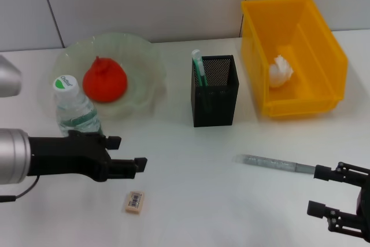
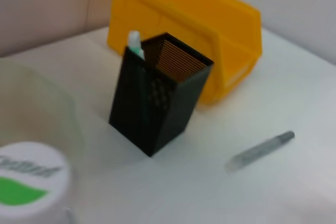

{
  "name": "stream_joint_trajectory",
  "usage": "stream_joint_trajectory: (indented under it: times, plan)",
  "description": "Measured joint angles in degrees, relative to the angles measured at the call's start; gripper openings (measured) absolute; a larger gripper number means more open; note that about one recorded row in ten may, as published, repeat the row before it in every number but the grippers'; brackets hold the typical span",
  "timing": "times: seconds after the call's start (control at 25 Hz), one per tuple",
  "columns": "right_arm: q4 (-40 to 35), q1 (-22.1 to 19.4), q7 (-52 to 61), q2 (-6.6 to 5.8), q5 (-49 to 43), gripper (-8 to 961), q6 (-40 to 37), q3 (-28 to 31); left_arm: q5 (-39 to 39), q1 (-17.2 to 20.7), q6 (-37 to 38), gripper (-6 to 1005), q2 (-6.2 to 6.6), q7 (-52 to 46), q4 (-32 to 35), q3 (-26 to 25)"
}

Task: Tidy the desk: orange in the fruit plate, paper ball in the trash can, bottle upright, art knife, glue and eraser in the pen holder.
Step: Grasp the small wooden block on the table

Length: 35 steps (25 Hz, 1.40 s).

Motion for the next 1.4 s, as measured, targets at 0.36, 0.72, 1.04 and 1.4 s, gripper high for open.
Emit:
stream_joint_trajectory:
  times: [0.36,0.72,1.04,1.4]
  plan:
    - [-1.48,0.58,-0.96,-0.05,0.07,695,-0.44,1.21,7.53,1.34,0.82,680,0.0,-15.06,10.88,6.7]
    - [-1.97,0.98,-1.01,-0.09,0.26,695,-1.13,1.91,20.12,-3.69,2.33,677,-0.09,-30.03,11.22,11.54]
    - [-4.44,1.93,-2.92,-0.18,0.26,695,-0.48,2.72,24.08,-8.08,4.37,675,-0.45,-34.16,9.7,15.47]
    - [-5.41,2.84,-3.37,-0.36,0.26,694,-0.8,3.86,25.79,-11.35,5.11,673,-0.44,-34.12,7.13,18.98]
